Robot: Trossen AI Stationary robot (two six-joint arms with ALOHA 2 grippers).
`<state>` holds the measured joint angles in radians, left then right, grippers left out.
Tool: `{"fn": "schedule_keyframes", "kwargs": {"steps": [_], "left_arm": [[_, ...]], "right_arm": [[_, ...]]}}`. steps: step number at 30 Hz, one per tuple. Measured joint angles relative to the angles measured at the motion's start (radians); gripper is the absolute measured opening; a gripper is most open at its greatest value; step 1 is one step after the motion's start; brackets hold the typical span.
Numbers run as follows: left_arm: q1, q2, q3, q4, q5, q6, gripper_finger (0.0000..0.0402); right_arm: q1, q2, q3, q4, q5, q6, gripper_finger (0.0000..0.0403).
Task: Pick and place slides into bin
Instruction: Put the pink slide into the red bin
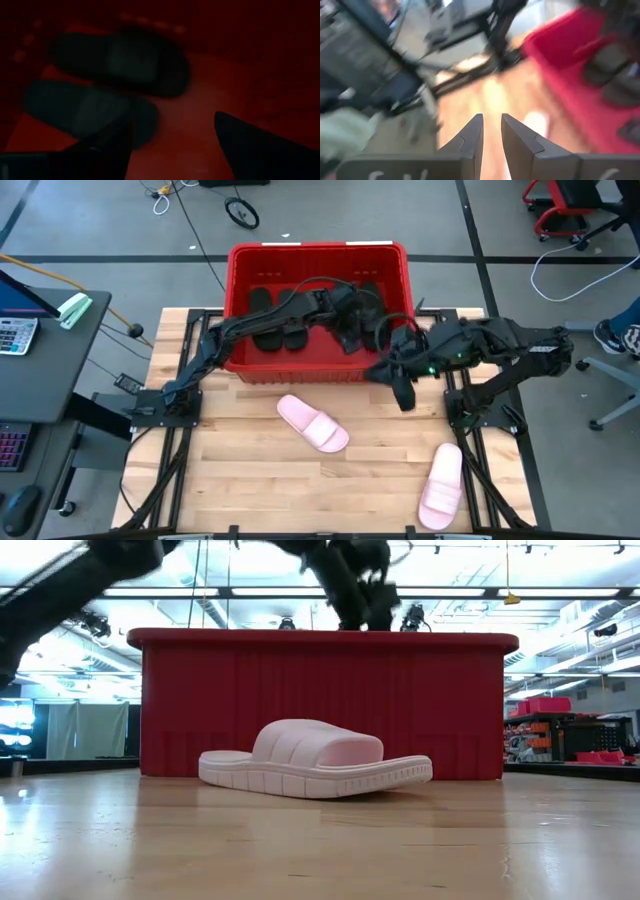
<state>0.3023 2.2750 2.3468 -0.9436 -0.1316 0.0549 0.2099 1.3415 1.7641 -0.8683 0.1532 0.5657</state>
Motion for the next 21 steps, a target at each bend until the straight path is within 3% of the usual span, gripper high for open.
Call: {"fn": "schedule_keyframes", "kwargs": {"steps": [6, 10, 14, 17, 21], "left_arm": [[-0.084, -0.159, -0.025, -0.227, 0.195, -0.07, 0.0255], [-0.168, -0.232, -0.025, -0.342, 0.314, -0.252, 0.024], [-0.276, -0.27, -0.024, -0.403, 0.337, -0.343, 0.0226], [-0.361, -0.261, -0.035, -0.449, 0.336, -0.368, 0.0219], [-0.461, -0.244, -0.117, -0.375, 0.269, -0.477, 0.0219]], "right_arm": [[0.179, 0.005, 0.0, -0.162, -0.071, 0.171, 0.0075], [0.336, 0.012, -0.022, -0.216, 0.026, 0.394, 0.0075], [0.473, 0.025, -0.096, -0.269, 0.128, 0.688, 0.0075], [0.555, 0.027, -0.199, -0.293, 0.128, 0.911, 0.0075], [0.653, 0.027, -0.363, -0.285, 0.082, 1.163, 0.0075]]}}
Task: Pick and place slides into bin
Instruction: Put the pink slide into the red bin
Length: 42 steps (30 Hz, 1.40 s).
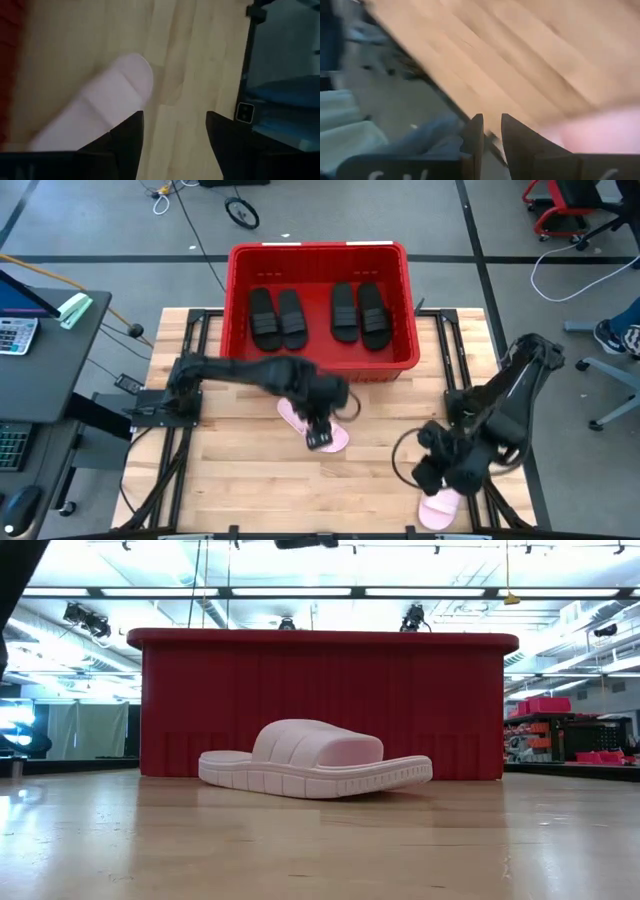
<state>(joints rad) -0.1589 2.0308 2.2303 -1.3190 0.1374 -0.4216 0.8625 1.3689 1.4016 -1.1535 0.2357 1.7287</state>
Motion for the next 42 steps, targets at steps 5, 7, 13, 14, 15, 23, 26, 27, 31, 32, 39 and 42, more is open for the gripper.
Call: {"fn": "schedule_keyframes", "kwargs": {"steps": [5, 7, 13, 14, 15, 23, 26, 27, 31, 32, 39, 42], "left_arm": [[-0.061, 0.001, -0.223, 0.207, -0.03, -0.205, 0.0227], [-0.073, 0.0, -0.317, 0.278, -0.047, -0.26, 0.0226], [-0.047, 0.002, -0.553, 0.341, -0.053, -0.409, 0.0219], [-0.039, 0.002, -0.577, 0.341, -0.062, -0.419, 0.0218], [-0.03, 0.002, -0.596, 0.34, -0.072, -0.433, 0.0218], [0.047, 0.001, -0.654, 0.464, -0.115, -0.422, 0.0223], [0.073, 0.001, -0.678, 0.543, -0.071, -0.424, 0.0222], [0.079, 0.001, -0.691, 0.593, -0.032, -0.424, 0.022], [0.081, 0.001, -0.745, 0.763, 0.078, -0.458, 0.02], [0.076, 0.001, -0.751, 0.793, 0.085, -0.467, 0.019], [0.003, -0.008, -0.722, 0.794, 0.089, -0.487, 0.0024], [-0.048, -0.019, -0.671, 0.789, 0.088, -0.49, 0.0019]], "right_arm": [[0.1, 0.0, -0.153, 0.004, -0.173, 0.201, 0.0075], [0.128, 0.0, -0.191, 0.003, -0.259, 0.218, 0.0075], [0.19, 0.0, -0.249, -0.007, -0.295, 0.241, 0.0075], [0.191, 0.0, -0.252, -0.01, -0.295, 0.241, 0.0075], [0.191, 0.0, -0.256, -0.014, -0.294, 0.239, 0.0075], [0.191, 0.0, -0.262, -0.02, -0.2, 0.226, 0.0075], [0.191, 0.0, -0.262, -0.02, -0.2, 0.212, 0.0075], [0.191, 0.0, -0.262, -0.02, -0.2, 0.206, 0.0075], [0.191, 0.0, -0.262, -0.02, -0.2, 0.182, 0.0075], [0.191, 0.0, -0.262, -0.021, -0.199, 0.173, 0.0075], [0.21, 0.0, -0.262, -0.016, -0.201, 0.094, 0.0075], [0.226, 0.0, -0.262, 0.007, -0.228, 0.061, 0.0075]]}}
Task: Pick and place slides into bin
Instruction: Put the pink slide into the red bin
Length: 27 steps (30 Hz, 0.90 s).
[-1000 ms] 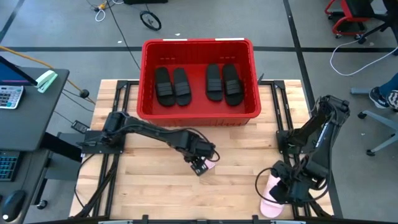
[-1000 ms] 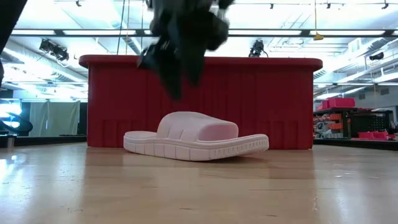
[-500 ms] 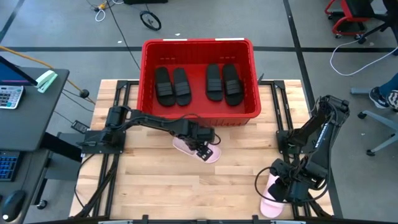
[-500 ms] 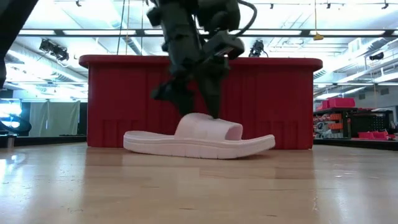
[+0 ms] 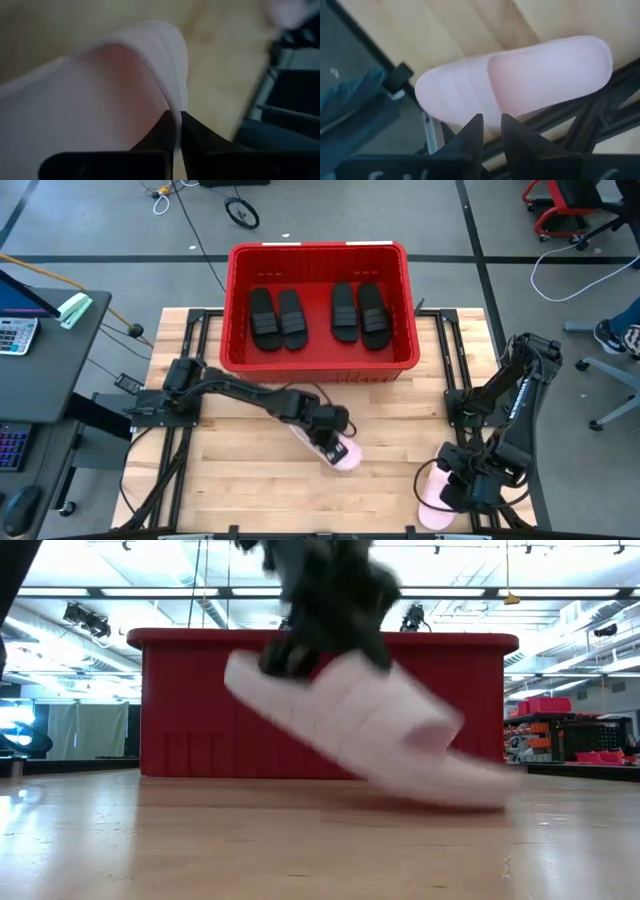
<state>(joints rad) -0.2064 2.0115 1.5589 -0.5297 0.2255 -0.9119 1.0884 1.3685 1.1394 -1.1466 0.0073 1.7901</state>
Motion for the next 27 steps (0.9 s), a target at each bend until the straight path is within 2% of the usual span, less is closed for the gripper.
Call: {"fn": "schedule_keyframes", "kwargs": {"steps": [5, 7, 11, 15, 16, 19, 24, 27], "left_arm": [[-0.095, 0.0, 0.166, -0.063, -0.06, 0.006, 0.0012], [-0.131, 0.001, 0.266, -0.094, -0.133, 0.006, 0.0012], [-0.157, 0.001, 0.528, -0.299, -0.294, 0.023, 0.0011], [-0.108, -0.002, 0.797, -0.497, -0.462, 0.188, 0.0011], [-0.085, -0.03, 0.791, -0.461, -0.492, 0.22, 0.0011], [0.028, -0.166, 0.667, -0.32, -0.48, 0.271, 0.0011], [0.273, -0.264, 0.577, -0.344, -0.462, 0.27, 0.0011], [0.413, -0.264, 0.54, -0.352, -0.37, 0.276, 0.0011]], "right_arm": [[0.02, 0.0, 0.0, 0.036, 0.018, -0.045, 0.0075], [0.02, 0.0, 0.0, 0.037, 0.065, -0.034, 0.0075], [0.017, 0.0, 0.0, 0.037, 0.145, 0.03, 0.0075], [0.014, 0.0, 0.0, 0.037, 0.185, 0.12, 0.0075], [0.014, 0.0, 0.0, 0.037, 0.192, 0.134, 0.0075], [0.012, 0.0, 0.0, 0.041, 0.219, 0.164, 0.0075], [-0.002, -0.001, 0.0, 0.041, 0.274, 0.173, 0.0075], [-0.024, -0.001, 0.0, 0.037, 0.316, 0.172, 0.0075]]}}
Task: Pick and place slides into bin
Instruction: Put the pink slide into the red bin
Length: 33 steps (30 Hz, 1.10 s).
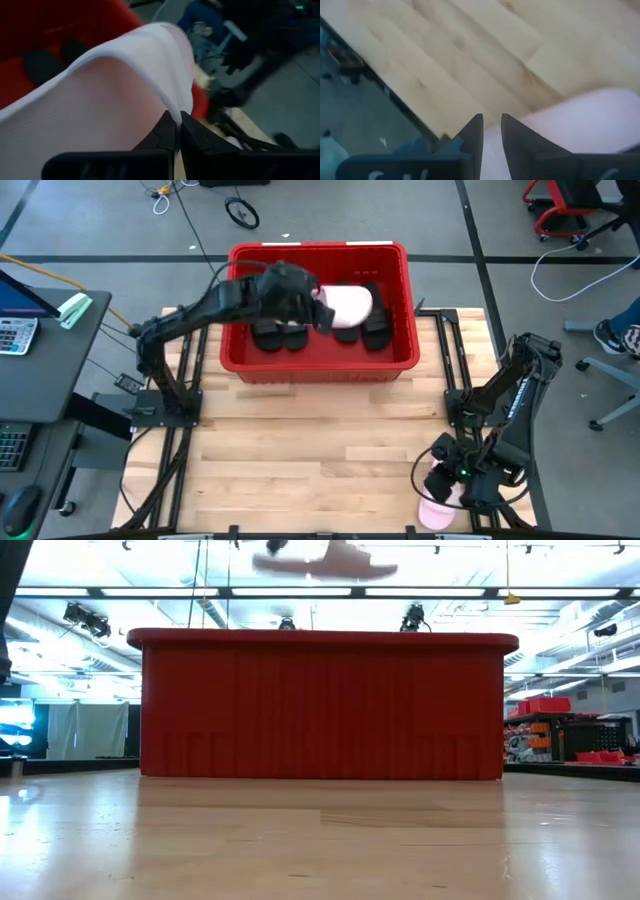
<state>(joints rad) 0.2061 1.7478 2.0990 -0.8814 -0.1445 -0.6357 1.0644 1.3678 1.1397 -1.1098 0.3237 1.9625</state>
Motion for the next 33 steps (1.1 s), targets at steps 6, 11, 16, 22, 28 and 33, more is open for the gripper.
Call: {"fn": "schedule_keyframes", "kwargs": {"steps": [6, 11, 16, 22, 28, 33], "left_arm": [[0.165, 0.021, -0.224, 0.053, 0.163, -0.108, 0.0011], [0.162, 0.022, -0.501, 0.342, 0.277, -0.244, 0.0011], [0.155, 0.021, -0.718, 0.638, 0.282, -0.378, 0.0011], [0.16, 0.021, -0.859, 0.609, 0.28, -0.396, 0.0012], [0.165, 0.019, -0.909, 0.481, 0.302, -0.4, 0.0011], [0.183, 0.018, -0.912, 0.354, 0.302, -0.376, 0.0022]], "right_arm": [[-0.068, 0.0, 0.0, 0.004, 0.053, 0.023, 0.0075], [-0.119, 0.0, 0.0, -0.001, 0.056, -0.029, 0.0075], [-0.156, 0.0, 0.0, 0.003, 0.055, -0.069, 0.0075], [-0.168, 0.0, 0.0, 0.006, 0.055, -0.081, 0.0075], [-0.158, 0.0, 0.0, 0.018, 0.054, -0.081, 0.0075], [-0.158, 0.0, 0.0, 0.05, 0.053, -0.08, 0.0075]]}}
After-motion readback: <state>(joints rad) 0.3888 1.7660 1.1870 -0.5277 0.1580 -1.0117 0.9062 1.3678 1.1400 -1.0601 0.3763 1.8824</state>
